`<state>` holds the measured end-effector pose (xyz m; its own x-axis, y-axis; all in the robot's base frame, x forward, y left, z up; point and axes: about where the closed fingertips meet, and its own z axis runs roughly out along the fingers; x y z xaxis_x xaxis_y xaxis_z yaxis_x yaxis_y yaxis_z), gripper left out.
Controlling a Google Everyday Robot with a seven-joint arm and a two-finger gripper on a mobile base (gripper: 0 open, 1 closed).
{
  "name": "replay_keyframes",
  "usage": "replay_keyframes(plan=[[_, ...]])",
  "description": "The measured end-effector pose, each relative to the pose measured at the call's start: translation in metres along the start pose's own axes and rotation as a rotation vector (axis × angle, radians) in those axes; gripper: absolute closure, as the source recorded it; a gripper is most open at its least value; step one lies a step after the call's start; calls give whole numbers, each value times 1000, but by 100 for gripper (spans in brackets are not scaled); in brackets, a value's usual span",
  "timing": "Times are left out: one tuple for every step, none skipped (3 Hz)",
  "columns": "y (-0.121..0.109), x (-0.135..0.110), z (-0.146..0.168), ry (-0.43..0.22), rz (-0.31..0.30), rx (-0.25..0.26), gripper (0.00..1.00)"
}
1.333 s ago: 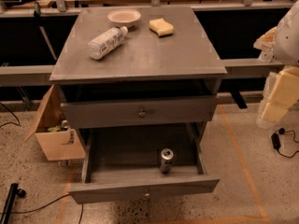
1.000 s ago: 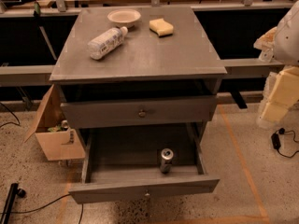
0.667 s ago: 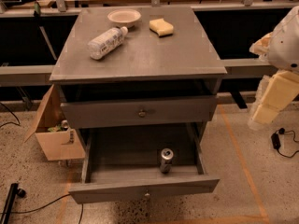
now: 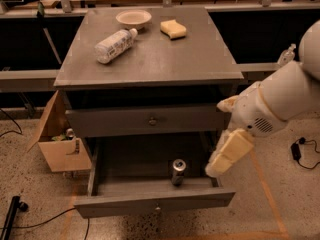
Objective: Pick redbull can from middle drawer and place on counter
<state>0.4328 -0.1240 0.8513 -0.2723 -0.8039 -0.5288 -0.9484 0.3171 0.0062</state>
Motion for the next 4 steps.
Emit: replay_keyframes(plan=[[21, -4, 72, -178, 23, -88, 0], [28, 17, 145, -281, 47, -106, 0], [29, 17, 144, -280, 46, -108, 0], [24, 20, 149, -292, 70, -94, 0]])
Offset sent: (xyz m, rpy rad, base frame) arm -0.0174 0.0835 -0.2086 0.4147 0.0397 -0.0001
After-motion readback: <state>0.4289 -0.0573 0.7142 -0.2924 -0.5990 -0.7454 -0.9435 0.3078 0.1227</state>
